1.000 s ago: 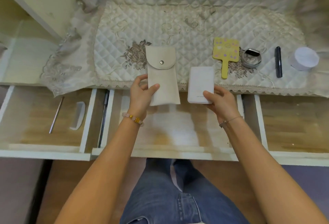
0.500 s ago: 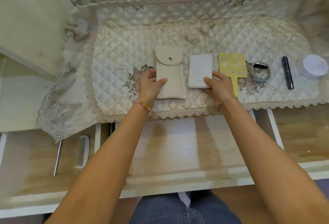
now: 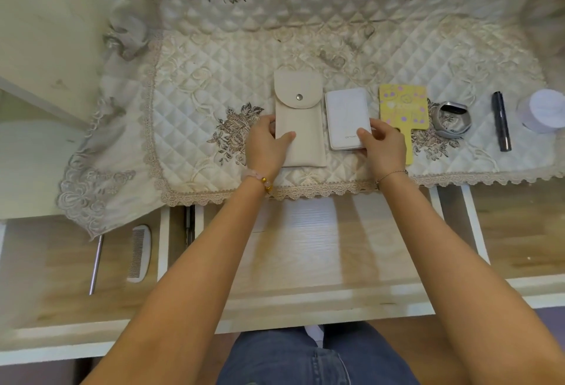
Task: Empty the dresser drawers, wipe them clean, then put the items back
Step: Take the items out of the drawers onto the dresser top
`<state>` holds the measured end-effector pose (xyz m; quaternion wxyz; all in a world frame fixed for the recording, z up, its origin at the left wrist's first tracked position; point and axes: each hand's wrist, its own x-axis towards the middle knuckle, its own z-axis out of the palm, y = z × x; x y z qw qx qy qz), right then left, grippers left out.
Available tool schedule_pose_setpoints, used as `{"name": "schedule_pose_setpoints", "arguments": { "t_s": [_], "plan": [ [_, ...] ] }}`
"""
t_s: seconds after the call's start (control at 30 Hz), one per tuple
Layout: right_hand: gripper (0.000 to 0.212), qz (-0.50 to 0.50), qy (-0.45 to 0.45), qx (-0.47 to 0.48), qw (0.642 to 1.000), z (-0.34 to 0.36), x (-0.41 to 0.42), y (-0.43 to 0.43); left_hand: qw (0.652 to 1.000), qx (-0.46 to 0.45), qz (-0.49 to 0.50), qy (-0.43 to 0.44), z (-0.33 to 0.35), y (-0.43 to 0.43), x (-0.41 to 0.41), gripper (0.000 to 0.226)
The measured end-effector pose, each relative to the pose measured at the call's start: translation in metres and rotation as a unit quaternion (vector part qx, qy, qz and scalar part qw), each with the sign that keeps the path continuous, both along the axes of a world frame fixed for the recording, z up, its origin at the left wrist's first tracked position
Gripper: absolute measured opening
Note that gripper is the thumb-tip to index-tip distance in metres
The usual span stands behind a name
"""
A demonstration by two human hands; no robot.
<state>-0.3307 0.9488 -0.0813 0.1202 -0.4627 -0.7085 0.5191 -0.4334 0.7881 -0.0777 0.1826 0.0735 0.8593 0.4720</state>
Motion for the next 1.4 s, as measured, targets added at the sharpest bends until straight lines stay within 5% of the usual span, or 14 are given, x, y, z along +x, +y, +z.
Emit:
{"name": "schedule_pose_setpoints", "arguments": {
  "t_s": [0.3,0.57,0.9,1.4],
  "plan": [
    [0.054,0.048,-0.021,0.126,0.991,0.001,0.017,-0.016,0.981,-0.111,-0.088,0.129,-0.003,-0.020,0.016,0.042],
    [0.051,0.211,-0.006,0.305,0.929,0.010,0.058,-0.038,0.930,-0.143,-0.185,0.283,0.007,-0.049,0.065,0.039],
    [0.056,0.300,-0.042,0.274,0.913,-0.007,0.124,-0.075,0.912,-0.228,-0.204,0.273,0.000,-0.088,0.134,0.049],
    [0.057,0.436,-0.032,0.271,0.858,-0.004,0.169,-0.103,0.918,-0.290,-0.090,0.253,-0.001,-0.135,0.228,0.049]
  ]
}}
